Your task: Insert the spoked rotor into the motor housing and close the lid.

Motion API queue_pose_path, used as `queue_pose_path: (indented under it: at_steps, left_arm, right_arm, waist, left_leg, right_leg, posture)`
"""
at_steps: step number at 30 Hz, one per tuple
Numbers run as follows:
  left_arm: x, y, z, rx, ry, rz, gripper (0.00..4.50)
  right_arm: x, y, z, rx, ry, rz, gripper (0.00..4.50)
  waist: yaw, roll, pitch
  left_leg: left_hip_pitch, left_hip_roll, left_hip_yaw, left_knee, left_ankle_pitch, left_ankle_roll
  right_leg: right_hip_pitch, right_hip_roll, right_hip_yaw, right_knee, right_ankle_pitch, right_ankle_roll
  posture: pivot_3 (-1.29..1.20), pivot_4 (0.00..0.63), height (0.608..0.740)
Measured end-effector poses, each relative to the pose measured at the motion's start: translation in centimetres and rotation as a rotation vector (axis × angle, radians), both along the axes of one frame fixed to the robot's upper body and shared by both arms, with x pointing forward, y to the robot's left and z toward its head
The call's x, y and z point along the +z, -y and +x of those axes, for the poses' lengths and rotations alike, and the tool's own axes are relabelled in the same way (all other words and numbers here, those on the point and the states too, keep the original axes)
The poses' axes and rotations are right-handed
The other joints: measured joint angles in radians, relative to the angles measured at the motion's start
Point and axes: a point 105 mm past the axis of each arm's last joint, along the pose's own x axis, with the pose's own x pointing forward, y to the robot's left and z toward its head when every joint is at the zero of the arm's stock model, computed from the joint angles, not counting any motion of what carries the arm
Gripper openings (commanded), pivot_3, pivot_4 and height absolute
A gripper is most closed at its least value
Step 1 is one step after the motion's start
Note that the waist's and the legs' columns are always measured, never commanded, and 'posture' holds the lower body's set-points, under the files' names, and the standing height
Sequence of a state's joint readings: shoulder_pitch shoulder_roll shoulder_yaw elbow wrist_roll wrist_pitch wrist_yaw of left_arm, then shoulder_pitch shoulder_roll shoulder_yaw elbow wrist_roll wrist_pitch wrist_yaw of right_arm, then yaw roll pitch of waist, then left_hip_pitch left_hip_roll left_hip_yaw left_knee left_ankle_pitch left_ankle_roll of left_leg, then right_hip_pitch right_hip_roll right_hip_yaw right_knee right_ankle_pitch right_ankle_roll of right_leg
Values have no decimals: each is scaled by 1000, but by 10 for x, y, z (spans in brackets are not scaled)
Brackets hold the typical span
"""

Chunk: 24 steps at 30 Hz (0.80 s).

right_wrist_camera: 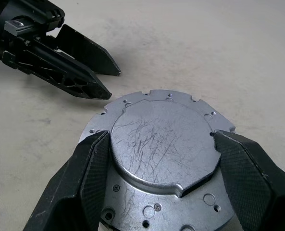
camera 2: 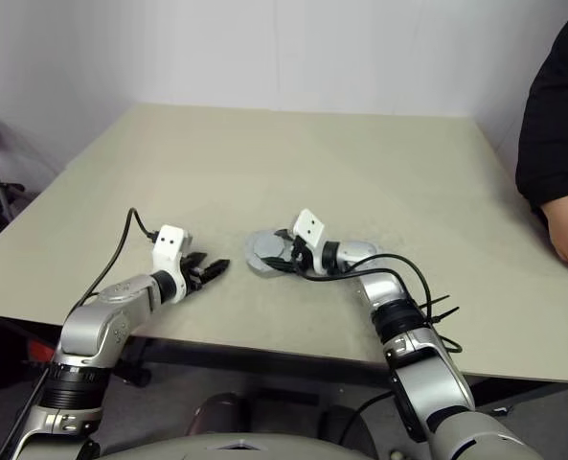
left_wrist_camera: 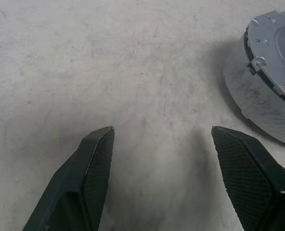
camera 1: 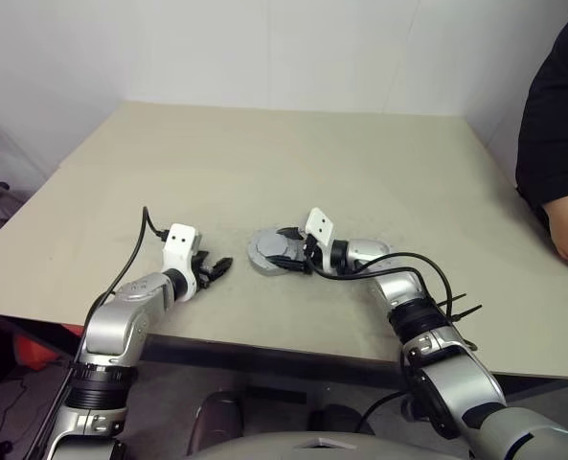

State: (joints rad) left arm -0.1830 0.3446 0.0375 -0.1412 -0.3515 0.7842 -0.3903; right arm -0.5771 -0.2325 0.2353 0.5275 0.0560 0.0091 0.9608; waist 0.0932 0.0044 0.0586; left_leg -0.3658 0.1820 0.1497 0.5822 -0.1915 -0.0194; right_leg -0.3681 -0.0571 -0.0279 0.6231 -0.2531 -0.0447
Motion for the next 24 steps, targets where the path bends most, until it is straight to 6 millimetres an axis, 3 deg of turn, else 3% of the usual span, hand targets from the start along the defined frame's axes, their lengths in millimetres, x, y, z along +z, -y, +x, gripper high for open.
queue_pose_path:
  at_steps: [24]
  left_arm:
    - [0,2,-2,-4,-1,-7,3421]
  right_arm:
    - [0,8,-4,17,-35,-12,2996]
  waist:
    - [6,0,-2]
  left_leg:
    - [0,-1,0,0,0,1]
  right_leg:
    - [3,-1,0,-5,0,0]
  posture:
    - [0,0,740]
